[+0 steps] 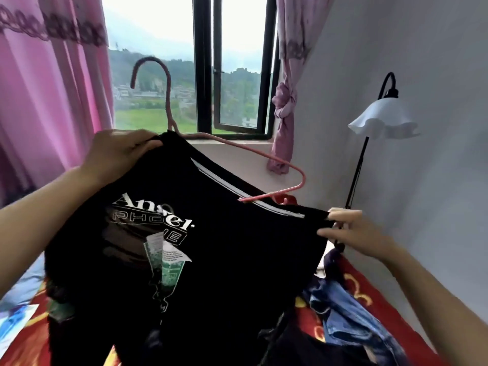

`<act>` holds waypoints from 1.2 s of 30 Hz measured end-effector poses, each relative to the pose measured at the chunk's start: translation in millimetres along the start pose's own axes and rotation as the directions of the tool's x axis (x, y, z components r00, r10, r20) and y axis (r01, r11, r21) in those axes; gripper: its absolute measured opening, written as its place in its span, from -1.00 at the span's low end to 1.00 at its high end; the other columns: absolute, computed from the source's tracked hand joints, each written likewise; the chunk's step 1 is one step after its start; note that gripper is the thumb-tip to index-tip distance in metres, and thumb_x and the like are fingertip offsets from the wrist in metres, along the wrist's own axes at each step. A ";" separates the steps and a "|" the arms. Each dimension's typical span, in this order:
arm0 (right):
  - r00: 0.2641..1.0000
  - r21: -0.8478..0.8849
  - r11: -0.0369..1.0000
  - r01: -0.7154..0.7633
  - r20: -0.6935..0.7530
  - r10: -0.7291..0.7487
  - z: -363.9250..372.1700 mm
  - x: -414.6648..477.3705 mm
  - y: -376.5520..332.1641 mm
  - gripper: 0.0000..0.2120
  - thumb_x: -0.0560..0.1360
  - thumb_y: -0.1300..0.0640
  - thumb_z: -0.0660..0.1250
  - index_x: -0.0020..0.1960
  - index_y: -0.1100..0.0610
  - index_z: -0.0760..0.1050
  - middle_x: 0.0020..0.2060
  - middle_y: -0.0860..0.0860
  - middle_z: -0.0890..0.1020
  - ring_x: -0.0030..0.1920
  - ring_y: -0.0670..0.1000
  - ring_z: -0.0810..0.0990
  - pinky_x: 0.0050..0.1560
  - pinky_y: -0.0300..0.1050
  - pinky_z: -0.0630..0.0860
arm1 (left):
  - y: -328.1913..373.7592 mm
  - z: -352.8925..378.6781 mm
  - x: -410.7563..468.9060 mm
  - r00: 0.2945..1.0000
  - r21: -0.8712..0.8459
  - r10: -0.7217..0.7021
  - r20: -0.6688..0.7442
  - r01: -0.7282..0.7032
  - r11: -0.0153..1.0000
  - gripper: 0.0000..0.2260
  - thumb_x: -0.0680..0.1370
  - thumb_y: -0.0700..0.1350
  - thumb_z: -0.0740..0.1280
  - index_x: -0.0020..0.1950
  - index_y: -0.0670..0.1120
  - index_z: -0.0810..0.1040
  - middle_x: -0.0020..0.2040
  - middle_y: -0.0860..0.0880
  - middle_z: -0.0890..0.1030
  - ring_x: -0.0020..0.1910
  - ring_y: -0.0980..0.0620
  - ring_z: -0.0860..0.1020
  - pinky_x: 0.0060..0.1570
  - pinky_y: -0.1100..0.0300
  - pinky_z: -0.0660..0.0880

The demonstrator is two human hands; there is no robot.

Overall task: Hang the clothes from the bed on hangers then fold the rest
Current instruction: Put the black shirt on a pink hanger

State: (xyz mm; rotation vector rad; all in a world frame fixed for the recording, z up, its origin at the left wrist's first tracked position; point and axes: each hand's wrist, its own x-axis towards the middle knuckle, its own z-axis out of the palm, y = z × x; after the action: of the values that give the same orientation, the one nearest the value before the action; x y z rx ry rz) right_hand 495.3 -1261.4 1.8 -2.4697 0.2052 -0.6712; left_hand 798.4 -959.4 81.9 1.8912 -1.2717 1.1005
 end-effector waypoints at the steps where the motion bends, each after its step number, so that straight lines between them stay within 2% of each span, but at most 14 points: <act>1: 0.999 0.026 0.999 -0.036 -0.022 0.036 -10.6 5.1 -3.1 -0.82 0.36 0.24 0.49 -0.34 0.08 0.52 -0.40 -0.07 0.52 -0.39 -0.18 0.44 -0.27 -0.33 0.34 | -1.1 -0.5 -2.3 0.999 0.016 0.039 -0.006 -0.039 0.999 -0.84 0.51 -0.14 0.38 0.01 -0.18 0.67 -0.15 -0.21 0.68 -0.20 -0.22 0.66 -0.10 0.06 0.49; 6: 0.999 0.021 1.000 -0.014 -0.033 0.015 -29.3 25.0 -15.6 -0.74 0.37 0.28 0.47 -0.33 -0.06 0.58 -0.47 -0.18 0.59 -0.44 -0.25 0.51 -0.33 -0.49 0.36 | 1.9 -9.4 -7.4 0.981 -0.031 0.178 -0.073 -0.180 0.983 -0.49 0.58 0.15 0.15 -0.04 -0.26 0.66 -0.22 -0.24 0.67 -0.30 -0.25 0.65 -0.25 -0.11 0.58; 8: 0.999 0.041 0.999 0.010 -0.050 -0.008 -28.3 32.1 -19.7 -0.67 0.37 0.35 0.45 -0.31 -0.08 0.58 -0.45 -0.21 0.61 -0.42 -0.28 0.53 -0.32 -0.51 0.36 | 7.8 -8.7 -8.0 0.935 0.023 0.342 -0.089 -0.342 0.939 -0.45 0.63 0.12 0.10 -0.11 -0.29 0.67 -0.28 -0.21 0.67 -0.39 -0.20 0.64 -0.39 -0.07 0.58; 10: 0.997 -0.004 1.000 0.020 -0.075 -0.020 -27.4 40.3 -19.4 -0.67 0.37 0.38 0.44 -0.30 -0.07 0.57 -0.46 -0.25 0.60 -0.41 -0.29 0.54 -0.32 -0.51 0.37 | 13.5 -5.2 -9.5 0.903 0.059 0.414 -0.114 -0.410 0.910 -0.47 0.63 0.08 0.11 -0.14 -0.31 0.67 -0.29 -0.20 0.67 -0.40 -0.18 0.64 -0.44 -0.04 0.58; 13: 0.998 -0.070 0.996 -0.048 -0.047 0.045 -29.2 44.5 -14.6 -0.90 0.37 0.32 0.46 -0.21 0.13 0.66 -0.46 -0.21 0.61 -0.38 -0.26 0.55 -0.28 -0.47 0.39 | 12.3 -5.7 -8.8 0.955 0.028 0.242 -0.169 -0.241 0.970 -0.53 0.60 0.06 0.18 -0.08 -0.32 0.66 -0.23 -0.28 0.66 -0.30 -0.27 0.65 -0.23 -0.04 0.58; 15: 0.996 -0.100 0.991 -0.087 0.006 0.088 -31.5 41.9 -13.2 -0.96 0.36 0.28 0.48 -0.18 0.19 0.66 -0.43 -0.15 0.63 -0.36 -0.22 0.56 -0.27 -0.43 0.40 | 10.0 -7.3 -8.7 0.976 -0.044 0.079 -0.204 -0.090 0.995 -0.67 0.55 -0.07 0.26 -0.03 -0.32 0.64 -0.18 -0.32 0.65 -0.23 -0.30 0.64 -0.05 0.23 0.51; 17: 0.993 -0.148 0.985 -0.091 0.065 0.102 -31.5 39.5 -17.4 -0.91 0.37 0.25 0.49 -0.24 0.09 0.64 -0.42 -0.11 0.62 -0.37 -0.18 0.55 -0.27 -0.37 0.41 | 11.4 -5.3 -6.5 0.973 -0.101 -0.023 -0.228 0.000 0.995 -0.76 0.52 -0.17 0.29 -0.01 -0.32 0.64 -0.16 -0.32 0.65 -0.20 -0.26 0.63 -0.05 0.48 0.41; 21: 0.981 -0.163 0.982 -0.098 0.151 0.123 -29.8 36.2 -28.0 -0.82 0.37 0.26 0.48 -0.28 0.00 0.61 -0.43 -0.09 0.60 -0.38 -0.17 0.53 -0.28 -0.35 0.42 | 19.5 3.9 -5.3 0.965 -0.159 -0.066 -0.255 0.025 0.987 -0.80 0.52 -0.23 0.29 -0.01 -0.33 0.63 -0.17 -0.32 0.65 -0.20 -0.15 0.61 -0.09 0.65 0.27; 24: 0.981 -0.139 0.984 -0.111 0.142 0.131 -34.7 29.9 -33.1 -0.79 0.37 0.28 0.48 -0.31 -0.01 0.60 -0.47 -0.13 0.59 -0.39 -0.19 0.53 -0.29 -0.40 0.40 | 14.2 9.5 -8.5 0.969 -0.162 0.032 -0.245 -0.073 0.984 -0.72 0.52 -0.13 0.27 -0.05 -0.34 0.64 -0.20 -0.30 0.65 -0.23 0.20 0.63 -0.07 0.63 0.29; 26: 0.983 -0.130 0.984 -0.123 0.124 0.139 -39.0 26.1 -36.0 -0.73 0.37 0.30 0.47 -0.35 -0.05 0.58 -0.49 -0.14 0.58 -0.41 -0.20 0.51 -0.30 -0.41 0.39 | 7.2 15.8 -14.0 0.968 -0.121 0.114 -0.225 -0.144 0.982 -0.67 0.51 -0.08 0.23 -0.08 -0.33 0.65 -0.23 -0.30 0.65 -0.29 0.01 0.65 -0.06 0.52 0.37; 28: 0.985 -0.130 0.983 -0.133 0.089 0.145 -42.6 24.1 -38.1 -0.71 0.36 0.32 0.47 -0.36 -0.05 0.58 -0.47 -0.11 0.59 -0.40 -0.17 0.51 -0.28 -0.40 0.39 | 1.5 20.9 -19.8 0.962 -0.075 0.173 -0.213 -0.192 0.979 -0.64 0.52 -0.04 0.23 -0.09 -0.31 0.65 -0.26 -0.27 0.66 -0.34 -0.14 0.65 -0.17 0.26 0.42; 30: 0.986 -0.114 0.984 -0.140 0.073 0.149 -44.9 23.2 -40.4 -0.73 0.36 0.36 0.46 -0.31 -0.02 0.61 -0.40 -0.08 0.64 -0.34 -0.14 0.57 -0.22 -0.39 0.44 | -2.8 24.3 -26.2 0.944 -0.065 0.259 -0.203 -0.277 0.959 -0.60 0.60 0.06 0.17 -0.07 -0.24 0.61 -0.30 -0.22 0.66 -0.37 -0.10 0.63 -0.22 0.16 0.40; 33: 0.984 -0.061 0.988 -0.143 0.095 0.148 -44.7 23.3 -44.9 -0.73 0.36 0.40 0.44 -0.22 0.03 0.64 -0.36 -0.12 0.68 -0.29 -0.22 0.62 -0.19 -0.47 0.45 | -7.8 24.9 -33.1 0.886 0.017 0.416 -0.206 -0.422 0.907 -0.75 0.64 0.06 0.10 -0.01 -0.07 0.47 -0.39 -0.13 0.64 -0.51 -0.08 0.59 -0.38 0.14 0.44; 36: 0.986 -0.006 0.989 -0.148 0.074 0.148 -40.0 28.0 -47.6 -0.76 0.36 0.41 0.44 -0.14 0.09 0.66 -0.33 -0.16 0.68 -0.27 -0.24 0.63 -0.18 -0.50 0.45 | -10.8 29.8 -37.6 0.822 0.102 0.538 -0.186 -0.529 0.843 -0.79 0.64 0.01 0.16 -0.02 -0.11 0.44 -0.51 -0.10 0.51 -0.61 -0.02 0.47 -0.55 0.16 0.46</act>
State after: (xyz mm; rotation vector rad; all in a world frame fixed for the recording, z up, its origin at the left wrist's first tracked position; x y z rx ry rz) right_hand 499.2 -1249.3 68.7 -2.4456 0.3564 -0.5159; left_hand 810.1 -963.9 34.3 1.4213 -1.7166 1.5759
